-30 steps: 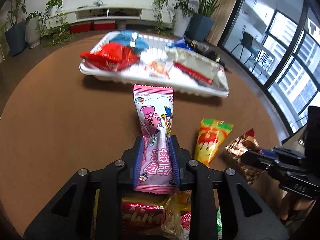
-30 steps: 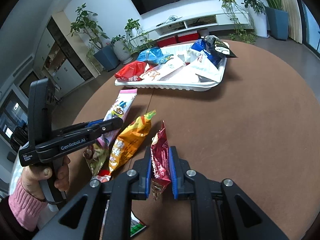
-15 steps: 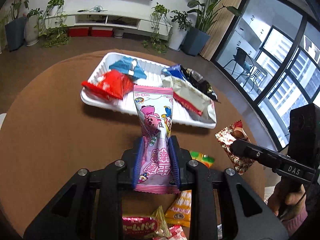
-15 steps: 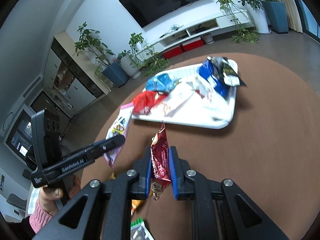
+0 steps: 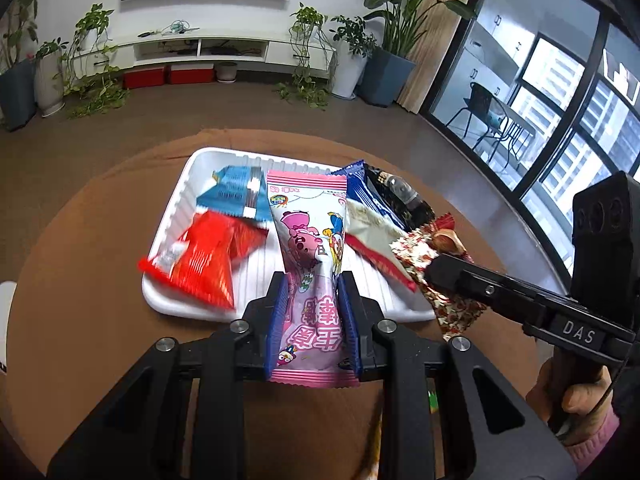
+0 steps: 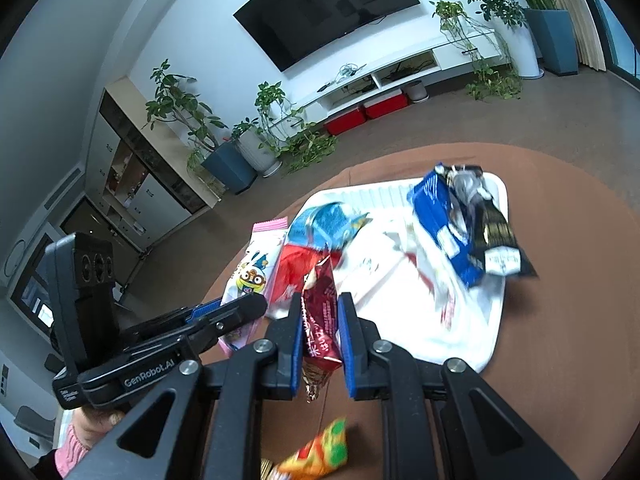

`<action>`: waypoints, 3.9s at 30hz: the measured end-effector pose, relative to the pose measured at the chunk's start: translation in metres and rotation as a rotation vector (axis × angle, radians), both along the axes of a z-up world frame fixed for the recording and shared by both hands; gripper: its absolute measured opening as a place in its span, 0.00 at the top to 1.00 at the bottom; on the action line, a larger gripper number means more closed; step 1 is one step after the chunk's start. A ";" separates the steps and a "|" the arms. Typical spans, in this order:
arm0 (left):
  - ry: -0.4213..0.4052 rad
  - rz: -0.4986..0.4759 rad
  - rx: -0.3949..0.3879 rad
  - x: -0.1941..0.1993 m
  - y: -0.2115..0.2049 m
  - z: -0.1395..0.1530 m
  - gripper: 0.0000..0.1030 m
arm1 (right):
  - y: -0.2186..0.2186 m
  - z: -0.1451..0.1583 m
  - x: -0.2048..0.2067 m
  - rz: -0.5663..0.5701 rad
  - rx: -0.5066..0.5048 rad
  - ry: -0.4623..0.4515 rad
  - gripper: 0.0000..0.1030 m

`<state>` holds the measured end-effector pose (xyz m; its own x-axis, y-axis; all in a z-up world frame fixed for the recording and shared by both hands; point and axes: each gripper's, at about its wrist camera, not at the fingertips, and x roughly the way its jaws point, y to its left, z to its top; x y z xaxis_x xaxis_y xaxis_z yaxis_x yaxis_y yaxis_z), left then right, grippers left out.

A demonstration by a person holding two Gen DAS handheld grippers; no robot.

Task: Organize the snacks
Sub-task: 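Carry both packets to the white tray and open both grippers to drop them, then move both grippers back to the snacks on the table, then grasp the red-white candy packet with the left gripper while the right grasps the green-topped nut bag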

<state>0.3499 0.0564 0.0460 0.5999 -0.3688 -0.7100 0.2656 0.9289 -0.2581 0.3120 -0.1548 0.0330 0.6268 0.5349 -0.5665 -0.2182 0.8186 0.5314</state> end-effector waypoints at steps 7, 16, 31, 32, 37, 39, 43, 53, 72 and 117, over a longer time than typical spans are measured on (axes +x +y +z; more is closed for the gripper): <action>0.011 -0.021 0.051 0.035 -0.011 -0.002 0.77 | 0.006 -0.013 0.034 -0.008 -0.027 0.015 0.83; 0.017 -0.040 0.143 0.069 -0.031 -0.020 0.76 | 0.010 -0.030 0.053 -0.024 -0.110 0.006 0.82; -0.003 0.010 0.170 0.065 -0.025 -0.030 0.76 | 0.009 -0.025 0.046 -0.020 -0.137 -0.018 0.72; -0.007 0.016 0.160 0.059 -0.022 -0.028 0.76 | 0.009 -0.023 0.044 -0.017 -0.134 -0.021 0.72; -0.018 0.033 0.122 0.030 -0.008 -0.017 0.76 | 0.014 -0.008 0.027 0.003 -0.128 -0.048 0.71; -0.024 0.041 0.111 0.014 -0.002 -0.012 0.76 | 0.016 0.000 0.016 0.016 -0.128 -0.064 0.69; -0.026 0.059 0.079 -0.019 0.011 -0.004 0.76 | 0.019 0.013 -0.013 0.029 -0.128 -0.094 0.60; 0.013 0.004 0.155 -0.113 0.031 -0.020 0.75 | 0.018 -0.008 -0.096 0.055 -0.109 -0.035 0.49; 0.115 -0.094 0.092 -0.221 0.012 -0.053 0.60 | 0.063 -0.052 -0.212 0.376 -0.454 -0.022 0.45; 0.181 0.037 0.159 -0.212 -0.036 -0.081 0.67 | 0.045 -0.064 -0.211 0.316 -0.527 -0.032 0.63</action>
